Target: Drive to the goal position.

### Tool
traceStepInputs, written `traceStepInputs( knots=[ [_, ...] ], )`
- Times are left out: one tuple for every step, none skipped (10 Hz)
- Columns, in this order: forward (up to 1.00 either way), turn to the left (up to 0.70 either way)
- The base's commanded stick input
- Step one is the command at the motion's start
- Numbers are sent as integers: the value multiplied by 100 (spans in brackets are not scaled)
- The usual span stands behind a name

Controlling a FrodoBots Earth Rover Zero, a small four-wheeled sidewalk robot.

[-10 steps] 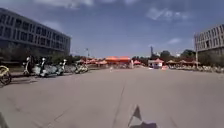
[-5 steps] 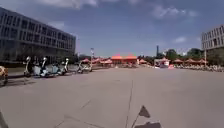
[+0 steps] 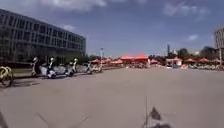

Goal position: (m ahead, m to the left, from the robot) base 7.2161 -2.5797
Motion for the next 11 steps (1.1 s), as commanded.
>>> traceStepInputs(
  knots=[
    [100,13],
    [100,-11],
    [100,-27],
    [100,-27],
    [100,-27],
    [100,-27],
    [100,-27],
    [100,-27],
    [100,-27],
    [100,-27],
    [100,-27]
  ],
)
